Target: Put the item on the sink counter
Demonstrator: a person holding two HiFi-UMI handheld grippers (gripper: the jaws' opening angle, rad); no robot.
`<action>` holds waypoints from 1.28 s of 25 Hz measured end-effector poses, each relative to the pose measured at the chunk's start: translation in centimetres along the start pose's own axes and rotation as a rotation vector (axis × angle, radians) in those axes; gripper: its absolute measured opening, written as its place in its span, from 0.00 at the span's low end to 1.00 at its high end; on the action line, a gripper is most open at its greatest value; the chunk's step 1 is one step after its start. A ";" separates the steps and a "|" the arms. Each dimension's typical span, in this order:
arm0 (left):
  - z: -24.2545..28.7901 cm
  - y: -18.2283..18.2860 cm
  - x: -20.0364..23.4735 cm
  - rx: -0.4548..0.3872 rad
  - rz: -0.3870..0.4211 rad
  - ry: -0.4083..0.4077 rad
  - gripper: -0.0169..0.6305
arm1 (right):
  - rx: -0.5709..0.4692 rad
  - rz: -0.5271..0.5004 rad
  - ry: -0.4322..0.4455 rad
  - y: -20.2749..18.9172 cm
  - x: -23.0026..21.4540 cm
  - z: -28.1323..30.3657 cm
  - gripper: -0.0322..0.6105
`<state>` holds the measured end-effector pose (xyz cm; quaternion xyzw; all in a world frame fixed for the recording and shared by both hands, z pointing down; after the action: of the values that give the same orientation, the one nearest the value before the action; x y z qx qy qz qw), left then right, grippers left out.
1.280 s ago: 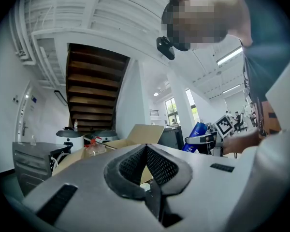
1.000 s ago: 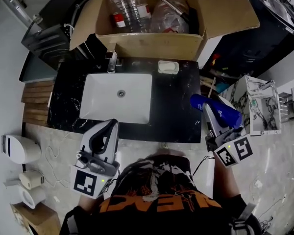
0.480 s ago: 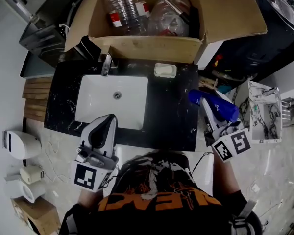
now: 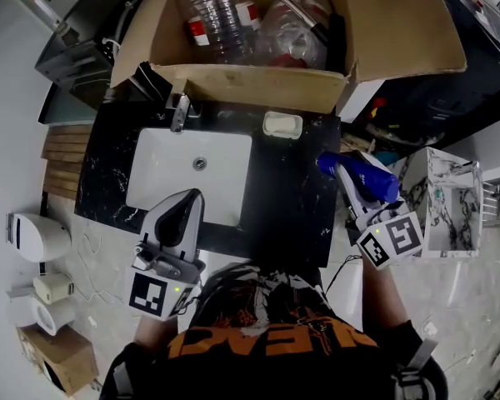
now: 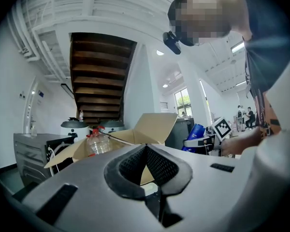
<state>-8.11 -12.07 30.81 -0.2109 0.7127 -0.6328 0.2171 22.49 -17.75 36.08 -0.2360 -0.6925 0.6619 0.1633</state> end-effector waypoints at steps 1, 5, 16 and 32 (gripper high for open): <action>0.1 -0.1 0.2 0.003 0.009 0.004 0.05 | 0.004 -0.003 0.005 -0.3 -0.2 0.2 0.30; 0.8 -0.5 0.1 0.008 0.006 0.015 0.05 | 0.044 -0.028 0.016 -2.7 -1.4 1.1 0.30; 0.3 -1.4 -0.3 0.042 -0.011 0.049 0.05 | 0.226 -0.049 0.027 -10.5 -3.1 3.2 0.30; 2.3 -4.0 -2.5 0.045 -0.102 -0.059 0.05 | 0.422 -0.092 0.058 -17.7 -3.3 6.2 0.30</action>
<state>-4.63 -13.00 34.65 -0.2607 0.6799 -0.6523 0.2102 19.98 -25.00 53.47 -0.1839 -0.5437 0.7768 0.2590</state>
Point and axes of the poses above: the fingertips, and each gripper's own axes: z forward along the fingers, x to its left, y out of its top, the point moved 6 cm from there along -z, backward along the fingers, and after that the axes turned 7 degrees about -x, right-handed, at the moved point
